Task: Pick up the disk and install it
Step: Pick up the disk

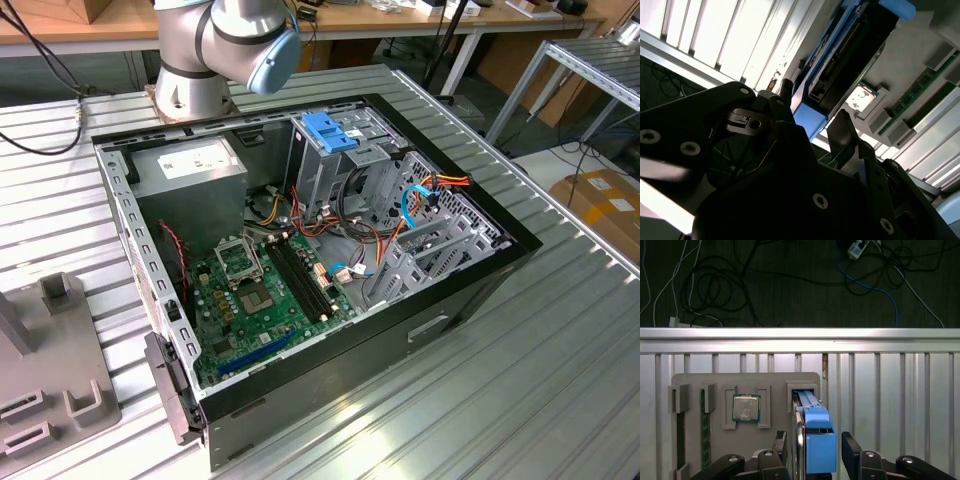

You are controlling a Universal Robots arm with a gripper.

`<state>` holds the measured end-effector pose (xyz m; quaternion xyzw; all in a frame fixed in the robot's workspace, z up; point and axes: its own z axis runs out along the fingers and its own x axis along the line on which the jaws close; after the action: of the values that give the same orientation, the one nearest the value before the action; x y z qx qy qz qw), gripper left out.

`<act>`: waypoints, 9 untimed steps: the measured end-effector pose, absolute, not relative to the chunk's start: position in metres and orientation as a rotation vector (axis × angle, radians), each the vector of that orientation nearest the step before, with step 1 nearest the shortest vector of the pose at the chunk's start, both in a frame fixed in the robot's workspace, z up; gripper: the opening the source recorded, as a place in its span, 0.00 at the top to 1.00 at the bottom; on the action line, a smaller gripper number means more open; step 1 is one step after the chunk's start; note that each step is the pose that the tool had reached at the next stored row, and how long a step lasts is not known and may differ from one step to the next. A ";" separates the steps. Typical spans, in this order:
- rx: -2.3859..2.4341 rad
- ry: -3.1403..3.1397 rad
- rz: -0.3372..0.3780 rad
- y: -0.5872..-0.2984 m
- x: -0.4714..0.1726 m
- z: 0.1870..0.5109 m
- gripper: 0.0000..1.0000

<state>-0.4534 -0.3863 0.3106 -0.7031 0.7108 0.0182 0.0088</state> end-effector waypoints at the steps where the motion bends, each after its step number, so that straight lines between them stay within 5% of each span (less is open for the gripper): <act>1: -2.197 2.221 0.057 -0.386 -0.454 0.310 0.45; 9: -2.197 2.221 0.057 -0.373 -0.454 0.310 0.45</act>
<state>-0.4541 -0.3734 0.3102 -0.7031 0.7108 0.0182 0.0088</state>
